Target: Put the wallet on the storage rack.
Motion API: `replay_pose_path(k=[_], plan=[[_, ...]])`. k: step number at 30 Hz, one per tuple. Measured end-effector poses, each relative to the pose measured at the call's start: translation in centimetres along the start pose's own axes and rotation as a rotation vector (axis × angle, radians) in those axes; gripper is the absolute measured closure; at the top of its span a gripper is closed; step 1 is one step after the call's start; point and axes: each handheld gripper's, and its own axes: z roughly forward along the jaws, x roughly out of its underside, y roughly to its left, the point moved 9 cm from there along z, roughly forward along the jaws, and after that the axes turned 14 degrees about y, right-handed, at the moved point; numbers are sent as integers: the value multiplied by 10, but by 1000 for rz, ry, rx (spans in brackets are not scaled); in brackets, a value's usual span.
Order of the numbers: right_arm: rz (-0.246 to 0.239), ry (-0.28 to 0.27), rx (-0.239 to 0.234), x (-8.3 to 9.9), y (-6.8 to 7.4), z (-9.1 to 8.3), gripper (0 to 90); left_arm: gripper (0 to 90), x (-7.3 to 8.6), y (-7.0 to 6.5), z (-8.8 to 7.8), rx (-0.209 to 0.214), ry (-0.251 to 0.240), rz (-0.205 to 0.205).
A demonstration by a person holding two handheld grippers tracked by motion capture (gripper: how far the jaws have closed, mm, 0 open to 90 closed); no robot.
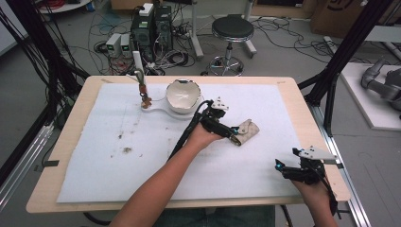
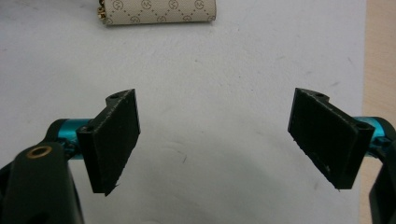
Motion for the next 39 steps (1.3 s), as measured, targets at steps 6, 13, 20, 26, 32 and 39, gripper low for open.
replay_pose_path(k=[6, 13, 20, 26, 32, 39], plan=[[2, -4, 3, 1, -2, -1, 169, 142, 0, -8, 20, 6, 52, 17], [-5, -3, 1, 1, -1, 0, 170, 139, 2, -13, 42, -4, 86, 4], [-13, 3, 3, 0, 1, 1, 170, 139, 6, -15, 59, -31, 125, 24], [-13, 4, 3, 0, 1, 1, 170, 138, 12, -14, 68, -47, 158, 25], [-20, 5, 4, 0, 1, 2, 170, 132, 17, -19, 77, -77, 200, 64], [-18, 8, 4, 0, 1, 2, 170, 144, 17, -19, 76, -73, 198, 56]])
